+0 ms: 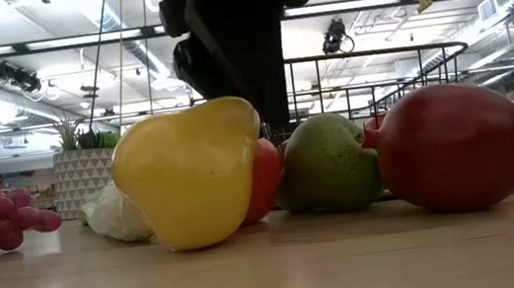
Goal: Build produce basket
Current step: Put the yellow pear into the brown wire basket
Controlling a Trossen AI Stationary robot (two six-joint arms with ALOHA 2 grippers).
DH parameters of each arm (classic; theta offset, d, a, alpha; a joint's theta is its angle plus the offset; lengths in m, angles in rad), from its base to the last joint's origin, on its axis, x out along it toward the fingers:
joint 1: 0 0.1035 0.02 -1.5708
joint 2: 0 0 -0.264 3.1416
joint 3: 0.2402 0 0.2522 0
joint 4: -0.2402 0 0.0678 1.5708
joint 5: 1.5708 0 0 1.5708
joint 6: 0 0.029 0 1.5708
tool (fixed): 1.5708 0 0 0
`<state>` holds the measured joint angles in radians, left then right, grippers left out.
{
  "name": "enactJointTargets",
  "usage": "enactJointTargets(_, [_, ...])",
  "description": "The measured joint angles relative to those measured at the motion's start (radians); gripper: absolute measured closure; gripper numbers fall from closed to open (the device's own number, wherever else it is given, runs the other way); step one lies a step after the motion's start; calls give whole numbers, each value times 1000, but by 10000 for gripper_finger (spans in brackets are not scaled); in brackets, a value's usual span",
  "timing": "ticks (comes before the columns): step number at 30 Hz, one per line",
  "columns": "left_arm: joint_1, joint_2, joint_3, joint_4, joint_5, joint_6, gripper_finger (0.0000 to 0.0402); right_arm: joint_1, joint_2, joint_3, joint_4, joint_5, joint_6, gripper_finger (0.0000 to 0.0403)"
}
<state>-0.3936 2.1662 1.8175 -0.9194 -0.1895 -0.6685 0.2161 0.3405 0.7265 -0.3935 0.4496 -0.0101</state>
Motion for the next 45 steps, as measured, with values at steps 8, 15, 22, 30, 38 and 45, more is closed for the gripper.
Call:
enactJointTargets(8, [4,0,0,0,3,0,222,0,0,0,-1,0,0,10])
enactJointTargets(15, [3,0,0,1,4,0,284,0,0,0,-1,0,0,10])
enactJointTargets(22, [4,0,0,1,4,0,337,0,0,0,-1,0,1,10])
enactJointTargets(30, [4,0,0,1,4,0,392,0,0,0,-1,0,1,10])
enactJointTargets(38, [4,-1,31,-8,4,5,393,0,0,0,-1,0,1,10])
enactJointTargets(45, [-1,-5,207,-89,-80,101,392,0,0,0,-5,0,10,11])
